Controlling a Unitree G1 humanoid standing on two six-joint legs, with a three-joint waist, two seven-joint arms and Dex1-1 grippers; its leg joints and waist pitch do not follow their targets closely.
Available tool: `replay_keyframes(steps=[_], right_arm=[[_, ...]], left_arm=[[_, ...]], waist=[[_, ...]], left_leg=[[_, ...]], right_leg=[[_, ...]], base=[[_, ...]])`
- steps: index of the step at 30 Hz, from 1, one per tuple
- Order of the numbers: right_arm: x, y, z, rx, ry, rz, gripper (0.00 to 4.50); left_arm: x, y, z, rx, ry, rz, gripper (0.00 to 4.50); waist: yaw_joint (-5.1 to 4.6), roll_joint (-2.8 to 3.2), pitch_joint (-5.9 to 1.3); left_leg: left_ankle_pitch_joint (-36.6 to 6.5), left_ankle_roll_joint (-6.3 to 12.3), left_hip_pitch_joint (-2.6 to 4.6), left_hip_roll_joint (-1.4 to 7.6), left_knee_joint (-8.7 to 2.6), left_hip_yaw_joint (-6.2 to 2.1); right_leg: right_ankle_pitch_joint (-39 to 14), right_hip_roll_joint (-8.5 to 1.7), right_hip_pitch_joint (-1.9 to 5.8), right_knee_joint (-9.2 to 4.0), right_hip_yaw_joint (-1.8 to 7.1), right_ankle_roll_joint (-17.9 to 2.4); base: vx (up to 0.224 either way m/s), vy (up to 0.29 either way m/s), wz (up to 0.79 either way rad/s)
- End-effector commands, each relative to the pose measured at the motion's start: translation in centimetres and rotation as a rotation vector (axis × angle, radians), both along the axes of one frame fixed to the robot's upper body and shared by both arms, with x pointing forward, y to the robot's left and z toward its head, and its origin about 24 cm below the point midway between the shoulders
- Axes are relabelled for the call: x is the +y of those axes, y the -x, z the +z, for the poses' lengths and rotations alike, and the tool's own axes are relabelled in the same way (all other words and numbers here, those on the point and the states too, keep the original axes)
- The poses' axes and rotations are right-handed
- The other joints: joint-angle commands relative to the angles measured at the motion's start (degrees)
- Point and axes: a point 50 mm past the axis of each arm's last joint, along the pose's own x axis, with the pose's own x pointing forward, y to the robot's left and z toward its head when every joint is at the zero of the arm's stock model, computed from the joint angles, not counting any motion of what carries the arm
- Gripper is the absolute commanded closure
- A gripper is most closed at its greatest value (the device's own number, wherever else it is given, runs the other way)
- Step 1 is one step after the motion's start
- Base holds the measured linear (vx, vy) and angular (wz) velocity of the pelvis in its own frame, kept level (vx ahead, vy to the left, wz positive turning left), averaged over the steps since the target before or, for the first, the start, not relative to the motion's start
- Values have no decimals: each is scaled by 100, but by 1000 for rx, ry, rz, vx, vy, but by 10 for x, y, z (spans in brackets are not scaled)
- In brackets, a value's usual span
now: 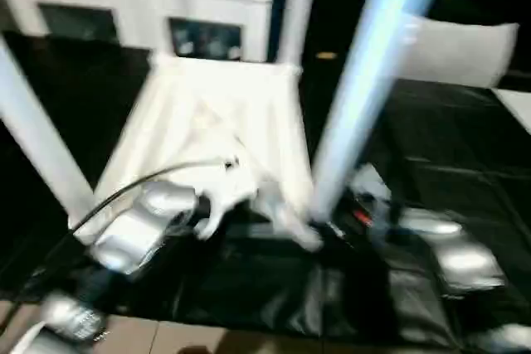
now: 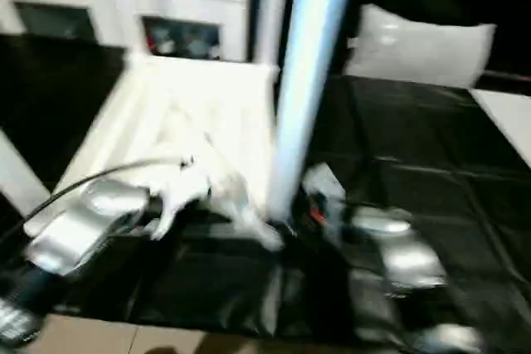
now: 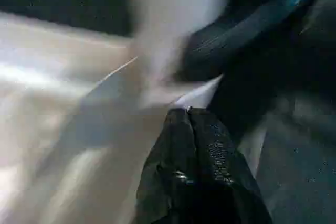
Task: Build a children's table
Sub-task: Rotate leg to tighten
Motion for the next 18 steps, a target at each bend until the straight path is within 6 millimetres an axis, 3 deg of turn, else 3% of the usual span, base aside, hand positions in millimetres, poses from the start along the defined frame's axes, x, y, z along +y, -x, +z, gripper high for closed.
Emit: replay_keyframes(steps=[1, 2, 4, 6, 7, 8, 9, 10, 11, 12, 13, 14, 15, 16, 17, 18], right_arm=[[-17, -6, -7, 58, 55, -171, 188], [-21, -7, -6, 70, 47, -213, 188], [-28, -9, -4, 78, 52, -312, 189], [-27, -7, -2, 68, 68, -403, 189], [-24, -5, -1, 56, 77, -419, 189], [-23, -5, -1, 53, 78, -419, 189], [-22, -3, -1, 48, 75, -412, 189], [-20, -1, -1, 43, 64, -413, 189], [-19, 2, 0, 34, 58, -417, 189], [-18, 3, 1, 30, 51, -415, 189], [-17, 5, 3, 25, 30, -402, 189], [-16, 5, 3, 25, 24, -398, 189], [-16, 6, 5, 27, 4, -380, 189], [-15, 8, 7, 30, -10, -355, 189], [-15, 9, 9, 29, -24, -330, 133], [-16, 9, 10, 32, -31, -321, 119]], left_arm=[[-1, -5, -1, -6, -25, 47, 450], [-3, -6, -1, -11, -23, 63, 450], [-10, -10, 0, -19, -4, 98, 450], [-17, -14, 1, -40, 12, 137, 450], [-18, -15, 2, -51, 11, 146, 450], [-18, -15, 2, -54, 10, 148, 450], [-18, -15, 1, -57, 3, 149, 450], [-17, -15, 1, -75, -11, 132, 450], [-16, -13, 2, -88, -14, 105, 450], [-14, -11, 3, -86, -11, 96, 450], [-10, -9, 5, -108, -17, 73, 450], [-9, -9, 6, -117, -21, 66, 450], [-7, -9, 7, -126, -24, 55, 450], [-4, -10, 9, -140, -30, 60, 450], [0, -12, 12, -157, -23, 74, 450], [2, -14, 14, -152, -7, 87, 450]], waist=[[-26, 42, -270], [-50, 85, -273], [-91, 166, -251], [-117, 285, -216], [-107, 315, -225], [-8, 342, -197], [61, 390, -178], [142, 287, -120], [140, 8, -99], [137, -54, -118], [177, -21, -145], [252, 75, -247], [235, 174, -290], [230, 254, -317], [168, 261, -317], [137, 242, -301]], left_leg=[[-2366, -127, 123, 115, -387, -141], [-2414, -90, 102, 126, -402, -157], [-2776, -80, 190, 183, -427, -189], [-3668, -114, 280, 358, -545, -239], [-3939, -139, 225, 434, -631, -260], [-4423, -207, -51, 632, -959, -306], [-4723, -278, -116, 670, -1127, -238], [-4894, -307, -86, 576, -1188, -105], [-3895, -296, 571, 49, -337, 35], [-2043, -22, 586, -173, 271, -4], [-1491, 88, 351, -115, 170, -42], [-1160, 114, 79, 39, -215, -120], [-1308, -1, -83, 159, -414, -199], [-1576, -45, -3, 229, -445, -223], [-1896, -95, 48, 274, -487, -245], [-2001, -114, -9, 281, -528, -236]], right_leg=[[-4190, -509, 128, -794, 69, -166], [-4149, -505, 175, -835, 14, -96], [-3933, -472, 188, -931, -195, -30], [-3291, -435, 253, -927, -402, -75], [-3007, -411, 337, -774, -402, -107], [-2264, -389, 562, -168, -181, -245], [-1981, -339, 581, 97, -143, -344], [-2181, -289, 477, 236, 15, -330], [-4683, -515, -263, -903, 4, 78], [-6059, -927, -265, -1209, 48, 302], [-6020, -1014, -1, -1159, 91, 346], [-5092, -887, 328, -916, -38, 364], [-3992, -693, 388, -766, -123, 319], [-3556, -665, 345, -740, -135, 184], [-2740, -626, 310, -662, -122, -133], [-2357, -604, 356, -605, -111, -302]], base=[[-58, 10, -5], [-55, 23, -7], [-53, 43, -3], [0, 0, 0], [0, 0, 0], [-59, 23, 5], [-67, -29, 9], [-67, -29, 9], [62, -68, 15], [97, -55, -8], [97, -55, -8], [84, -13, -32], [82, 6, -15], [82, 6, -15], [0, 0, 0], [0, 0, 0]])
